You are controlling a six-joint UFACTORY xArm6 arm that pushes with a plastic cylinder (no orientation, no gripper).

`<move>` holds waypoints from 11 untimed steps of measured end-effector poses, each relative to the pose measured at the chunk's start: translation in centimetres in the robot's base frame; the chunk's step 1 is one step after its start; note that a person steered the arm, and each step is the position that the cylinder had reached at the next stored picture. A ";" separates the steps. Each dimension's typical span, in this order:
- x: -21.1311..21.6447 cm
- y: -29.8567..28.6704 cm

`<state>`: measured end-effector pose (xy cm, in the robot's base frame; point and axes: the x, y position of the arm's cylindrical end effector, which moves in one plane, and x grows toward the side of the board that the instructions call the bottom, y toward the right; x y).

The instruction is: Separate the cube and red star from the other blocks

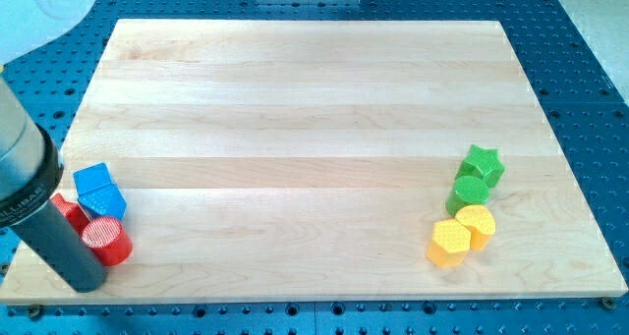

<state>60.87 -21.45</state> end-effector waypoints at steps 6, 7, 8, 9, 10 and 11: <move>-0.1 -4.8; -5.3 -5.0; -8.8 -2.7; -9.4 -2.5; -11.4 -5.1; -13.8 -3.5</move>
